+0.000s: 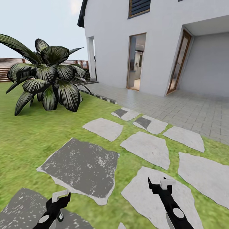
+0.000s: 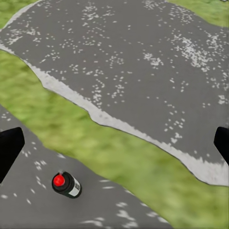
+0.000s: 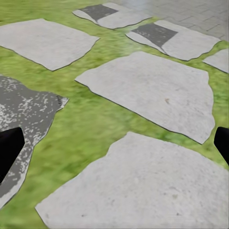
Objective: Pick up the pesticide atomizer in the garden and spray insectifuge to fully cover both potted plants in the garden.
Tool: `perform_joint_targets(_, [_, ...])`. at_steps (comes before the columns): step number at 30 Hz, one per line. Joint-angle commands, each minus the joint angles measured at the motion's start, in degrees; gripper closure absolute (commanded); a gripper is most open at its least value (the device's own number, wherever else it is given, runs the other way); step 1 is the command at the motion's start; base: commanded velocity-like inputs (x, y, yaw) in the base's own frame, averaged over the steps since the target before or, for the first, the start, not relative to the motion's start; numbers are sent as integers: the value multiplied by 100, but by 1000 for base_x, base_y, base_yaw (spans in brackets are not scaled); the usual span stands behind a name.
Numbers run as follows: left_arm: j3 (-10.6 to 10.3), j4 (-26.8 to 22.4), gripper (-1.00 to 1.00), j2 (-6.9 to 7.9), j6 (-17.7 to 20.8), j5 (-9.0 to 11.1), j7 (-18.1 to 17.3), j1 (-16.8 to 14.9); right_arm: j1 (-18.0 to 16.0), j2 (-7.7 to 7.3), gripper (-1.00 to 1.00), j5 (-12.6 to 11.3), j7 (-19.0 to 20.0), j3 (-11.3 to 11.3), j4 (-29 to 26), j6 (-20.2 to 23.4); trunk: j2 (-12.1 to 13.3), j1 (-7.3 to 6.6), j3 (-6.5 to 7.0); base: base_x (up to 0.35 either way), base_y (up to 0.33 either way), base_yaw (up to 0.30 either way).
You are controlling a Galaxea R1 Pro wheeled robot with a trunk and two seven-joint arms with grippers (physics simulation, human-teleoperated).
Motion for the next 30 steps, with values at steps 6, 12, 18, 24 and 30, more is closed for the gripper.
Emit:
perform_joint_targets(6, [11, 12, -100, 20, -31, 44, 2, 3, -3, 0, -100, 2, -8, -4, -3, -15, -244, 131, -113, 0, 0, 0])
perform_joint_targets(12, [10, 81, -100, 26, -413, 23, 2, 2, -3, 0, -100, 2, -9, -12, -5, 0, -485, 263, -221, 0, 0, 0])
perform_joint_targets(18, [1, 246, -100, 47, -541, 48, 2, -4, -3, 0, -100, 2, -10, -14, -5, 3, -725, 395, -329, 0, 0, 3])
perform_joint_targets(24, [-2, 259, -100, 52, -550, 57, 2, -5, -3, 0, -100, 2, -10, -14, -5, 3, -966, 527, -470, 0, 0, 21])
perform_joint_targets(30, [-5, 260, -100, 52, -550, 64, 2, -5, -3, 0, -100, 2, -10, -14, -5, 3, -1207, 659, -630, 0, 0, 2])
